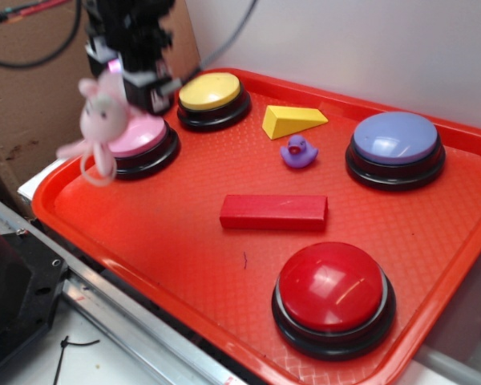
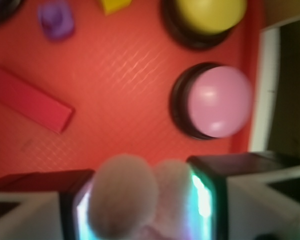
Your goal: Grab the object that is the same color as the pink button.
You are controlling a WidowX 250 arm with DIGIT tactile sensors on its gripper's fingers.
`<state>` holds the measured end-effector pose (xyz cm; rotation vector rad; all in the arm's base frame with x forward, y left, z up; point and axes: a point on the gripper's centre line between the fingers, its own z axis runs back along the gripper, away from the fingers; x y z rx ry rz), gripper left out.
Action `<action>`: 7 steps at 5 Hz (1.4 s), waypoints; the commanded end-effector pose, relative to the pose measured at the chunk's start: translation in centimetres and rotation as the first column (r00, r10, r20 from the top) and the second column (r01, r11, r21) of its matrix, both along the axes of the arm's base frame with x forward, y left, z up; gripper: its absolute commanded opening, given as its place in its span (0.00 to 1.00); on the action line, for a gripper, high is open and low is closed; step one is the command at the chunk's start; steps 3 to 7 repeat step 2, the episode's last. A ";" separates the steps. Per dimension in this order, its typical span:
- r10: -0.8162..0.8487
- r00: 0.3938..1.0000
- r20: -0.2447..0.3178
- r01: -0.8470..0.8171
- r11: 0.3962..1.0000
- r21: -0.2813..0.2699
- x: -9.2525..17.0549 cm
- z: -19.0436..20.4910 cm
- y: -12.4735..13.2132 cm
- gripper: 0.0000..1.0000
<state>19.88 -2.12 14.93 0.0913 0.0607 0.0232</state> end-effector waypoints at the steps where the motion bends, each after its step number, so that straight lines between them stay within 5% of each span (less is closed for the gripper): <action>1: 0.080 0.994 0.077 -0.082 0.996 0.021 -0.3 10.1 0.3 0.00; 7: 0.069 0.994 0.080 -0.071 0.997 0.032 -0.1 9.5 0.2 0.00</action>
